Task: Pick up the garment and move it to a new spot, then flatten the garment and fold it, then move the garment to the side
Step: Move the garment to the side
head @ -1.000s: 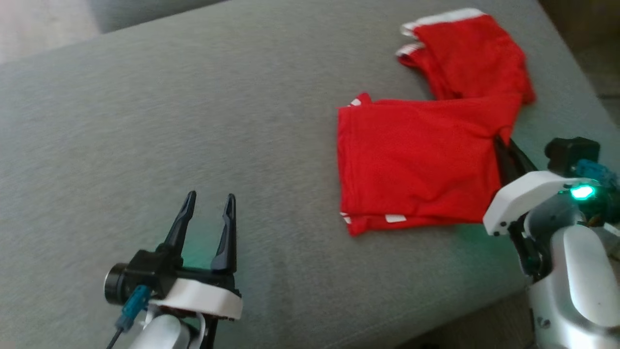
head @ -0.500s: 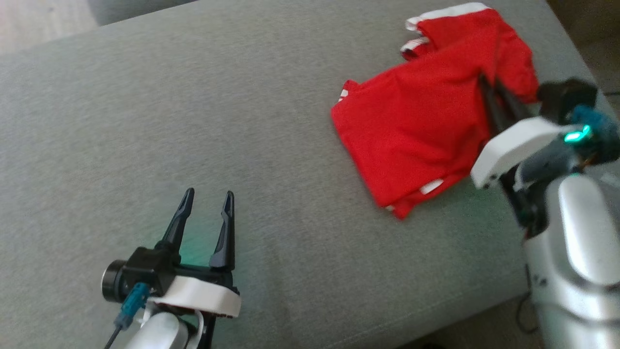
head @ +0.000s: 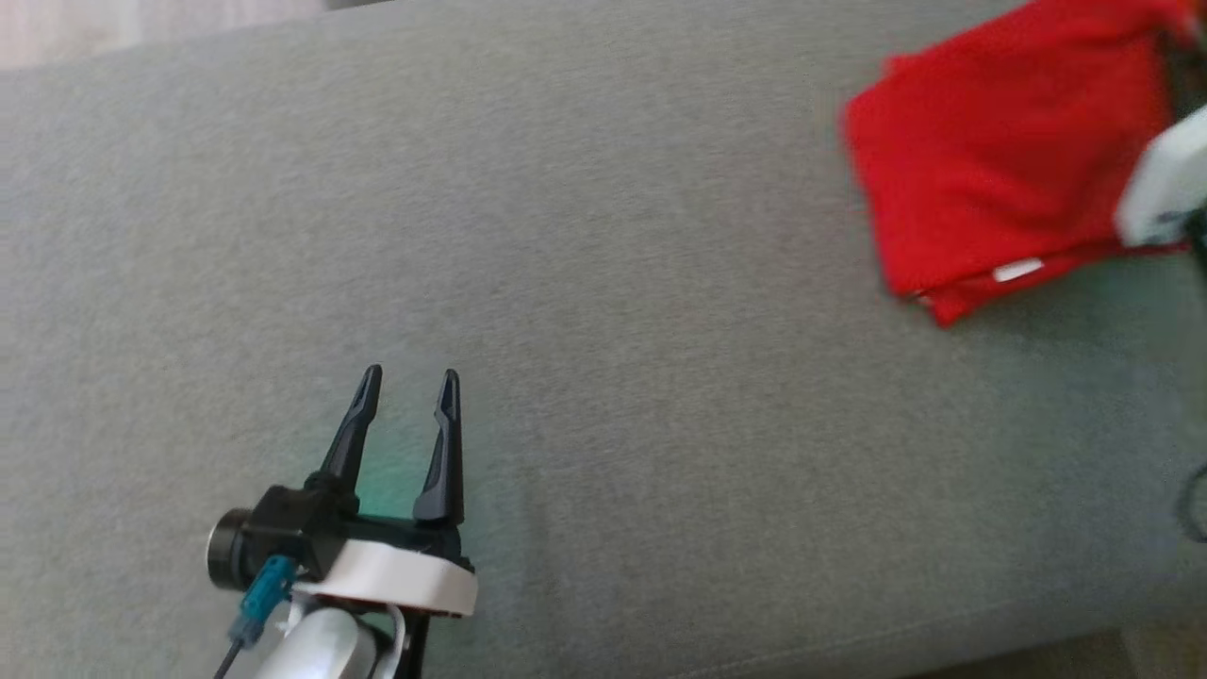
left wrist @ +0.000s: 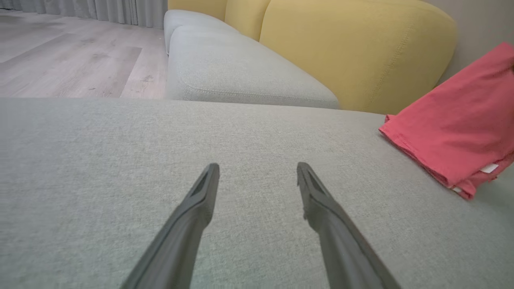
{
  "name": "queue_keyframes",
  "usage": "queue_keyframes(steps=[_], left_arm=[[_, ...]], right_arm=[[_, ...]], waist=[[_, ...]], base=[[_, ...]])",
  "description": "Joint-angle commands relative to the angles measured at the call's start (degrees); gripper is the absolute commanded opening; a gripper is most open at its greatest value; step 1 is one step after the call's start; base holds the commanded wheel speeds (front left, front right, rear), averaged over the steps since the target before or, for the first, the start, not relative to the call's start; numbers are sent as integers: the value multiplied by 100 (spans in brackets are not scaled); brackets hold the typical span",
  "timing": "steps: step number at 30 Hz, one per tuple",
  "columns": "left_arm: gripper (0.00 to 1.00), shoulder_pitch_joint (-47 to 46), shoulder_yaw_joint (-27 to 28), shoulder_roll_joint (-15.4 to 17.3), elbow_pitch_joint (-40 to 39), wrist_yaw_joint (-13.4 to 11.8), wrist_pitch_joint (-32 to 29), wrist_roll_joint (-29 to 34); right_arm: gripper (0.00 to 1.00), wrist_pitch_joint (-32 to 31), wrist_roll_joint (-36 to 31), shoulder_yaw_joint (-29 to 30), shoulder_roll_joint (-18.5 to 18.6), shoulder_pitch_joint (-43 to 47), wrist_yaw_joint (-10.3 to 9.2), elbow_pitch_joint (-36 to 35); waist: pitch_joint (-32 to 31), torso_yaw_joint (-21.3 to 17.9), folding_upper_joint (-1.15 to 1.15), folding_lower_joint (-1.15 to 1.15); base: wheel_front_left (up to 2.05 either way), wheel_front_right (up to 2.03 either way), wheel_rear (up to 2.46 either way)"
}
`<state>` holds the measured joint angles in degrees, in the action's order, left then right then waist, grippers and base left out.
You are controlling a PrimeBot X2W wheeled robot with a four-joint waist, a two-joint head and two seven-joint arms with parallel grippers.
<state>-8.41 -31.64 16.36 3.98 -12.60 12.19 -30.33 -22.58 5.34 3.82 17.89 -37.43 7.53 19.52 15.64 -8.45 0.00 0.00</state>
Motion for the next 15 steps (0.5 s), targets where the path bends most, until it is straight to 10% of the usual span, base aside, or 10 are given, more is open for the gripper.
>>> queue_keyframes(steps=[1,10,11,12,15], left_arm=[[100,-199,156,23,-140,-18,53,-11],[100,-347,50,-9,-199,4,44,64],[100,-365,45,-8,-207,8,43,69],[100,-379,42,-6,-213,9,44,73],[100,-411,33,-1,-222,7,42,81]], right_arm=[[0,-57,-3,10,194,-227,-4,-180],[0,-216,-291,824,971,-233,-4,273],[27,-164,-342,947,974,-240,-4,373],[99,-113,-458,1035,987,-241,-4,464],[100,191,-829,1241,953,-242,-4,644]], waist=[[70,132,0,0],[381,628,0,0],[414,664,0,0],[437,692,0,0],[490,747,0,0]], base=[[0,0,0],[0,0,0],[0,0,0],[0,0,0],[0,0,0]])
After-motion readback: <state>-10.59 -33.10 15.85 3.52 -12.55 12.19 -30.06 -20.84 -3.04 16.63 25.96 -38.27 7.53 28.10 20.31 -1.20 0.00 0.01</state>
